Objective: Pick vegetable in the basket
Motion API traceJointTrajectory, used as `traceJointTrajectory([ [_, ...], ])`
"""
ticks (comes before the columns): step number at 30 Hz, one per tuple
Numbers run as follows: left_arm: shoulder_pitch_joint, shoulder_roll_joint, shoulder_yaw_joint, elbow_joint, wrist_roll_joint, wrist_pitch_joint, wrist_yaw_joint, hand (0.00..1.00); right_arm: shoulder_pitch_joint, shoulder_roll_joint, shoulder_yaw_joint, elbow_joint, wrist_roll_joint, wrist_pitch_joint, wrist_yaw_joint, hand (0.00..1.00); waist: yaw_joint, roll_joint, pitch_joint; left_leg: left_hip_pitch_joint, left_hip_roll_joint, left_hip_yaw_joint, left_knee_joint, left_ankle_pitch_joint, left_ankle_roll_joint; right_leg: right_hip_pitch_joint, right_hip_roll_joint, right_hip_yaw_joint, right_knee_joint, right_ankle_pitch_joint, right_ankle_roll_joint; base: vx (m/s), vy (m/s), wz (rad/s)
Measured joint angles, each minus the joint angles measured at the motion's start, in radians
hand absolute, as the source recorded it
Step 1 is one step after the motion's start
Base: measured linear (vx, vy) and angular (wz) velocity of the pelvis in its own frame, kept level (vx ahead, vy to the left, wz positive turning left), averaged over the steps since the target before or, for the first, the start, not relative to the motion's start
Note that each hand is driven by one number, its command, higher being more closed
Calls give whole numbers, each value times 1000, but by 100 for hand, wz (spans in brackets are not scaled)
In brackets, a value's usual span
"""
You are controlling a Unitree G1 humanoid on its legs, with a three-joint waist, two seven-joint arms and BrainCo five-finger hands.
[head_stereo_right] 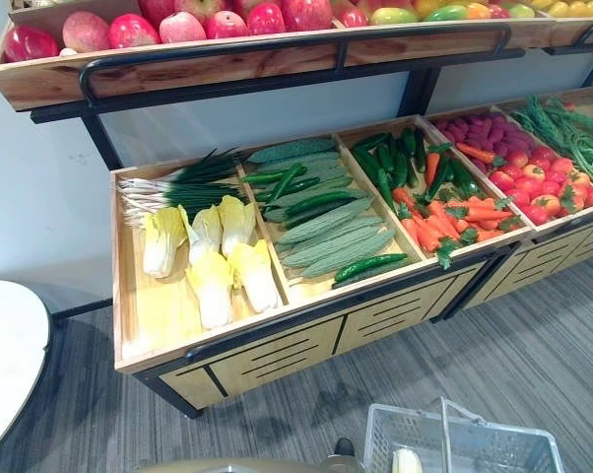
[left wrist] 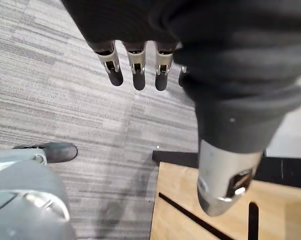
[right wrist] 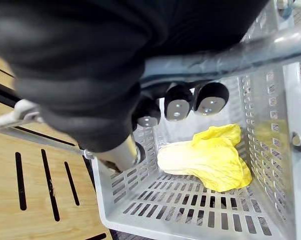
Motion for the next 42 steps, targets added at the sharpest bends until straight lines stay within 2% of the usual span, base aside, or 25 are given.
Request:
traceJointTrajectory([
  [6, 0, 0, -73, 0, 25, 0, -11, 0, 0, 2, 22, 0, 0, -2, -3, 100, 0, 2, 4, 1, 0, 2, 0, -4, -5, -2, 2, 5, 0, 0, 0, -19, -39, -3],
  [13, 0, 0, -84, 0, 44, -2, -9, 0, -1, 5, 38, 0, 10, -22, -5, 100, 1, 6, 26, 2, 0, 3, -1, -4, -6, -3, 3, 7, -1, 0, 1, -14, -33, -1],
  [14, 0, -1, -100, 0, 44, -6, -4, 0, 1, 14, 56, 0, 19, -39, -5, 100, 0, -6, 40, -4, -1, -2, -5, -4, -6, -12, 3, 7, 0, 1, 2, 0, 0, 0],
  [20, -1, -1, -101, 0, 44, -6, -3, 0, -1, 15, 57, 0, 19, -39, -5, 100, 2, -6, 40, -7, -1, -6, -4, -4, -6, -12, 2, 2, 0, 1, 2, 0, 0, 2],
  [27, -2, -1, -100, -2, 43, -6, 24, 0, -4, 14, 85, 0, 21, -43, -5, 100, 26, -9, 42, -46, 2, -61, 15, -4, -5, -18, -3, -37, -1, 2, 4, -11, -30, 16],
  [30, 0, -1, -98, -1, 43, -6, 45, 0, -20, 12, 116, 0, 21, -43, -5, 100, 27, -11, 45, -70, 8, -90, 39, -8, -6, -22, -2, -48, -1, 1, 2, -31, -59, 13],
  [31, 0, -1, -98, -1, 43, -6, 50, 0, -29, 13, 128, 0, 21, -44, -4, 100, 28, -18, 50, -79, 15, -90, 56, -17, -6, -25, 1, -47, 0, 0, 0, -32, -42, -7],
  [33, -1, -4, -98, -2, 43, -6, 50, 0, -45, 11, 134, -1, 21, -45, -5, 100, 32, -13, 55, -106, 36, -85, 125, -63, -9, -41, 10, -34, 23, -16, -2, -36, -32, -22],
  [35, -12, -15, -99, -2, 45, -6, 50, 0, -71, 1, 133, -4, 27, -51, -9, 100, 31, 11, 81, -149, 75, -83, 259, -145, 0, -93, 22, 3, 129, -61, 3, -49, 17, -39],
  [36, -17, -16, -100, -2, 48, -6, 49, 0, -73, 0, 134, -5, 44, -54, -14, 100, 31, 14, 87, -151, 79, -78, 279, -157, 5, -108, 22, 15, 161, -70, 2, -46, 77, -42],
  [39, -35, -8, -103, -2, 113, 0, 49, 0, -73, 15, 134, -24, 87, -73, -39, 100, 25, -3, 97, -152, 74, -16, 334, -190, 23, -185, 13, 87, 260, -79, 10, -48, 144, -69],
  [41, -55, 12, -122, -4, 126, 4, 48, 0, -66, 38, 134, -45, 87, -86, -42, 100, 17, -16, 108, -147, 64, 36, 329, -194, 31, -219, 9, 130, 262, -55, 8, -71, 107, -73],
  [42, -64, 23, -122, -20, 161, 15, 38, 0, -58, 54, 134, -47, 86, -92, -42, 100, 11, -30, 117, -150, 61, 72, 326, -194, 33, -235, 13, 130, 237, -3, 4, -148, 89, -88],
])
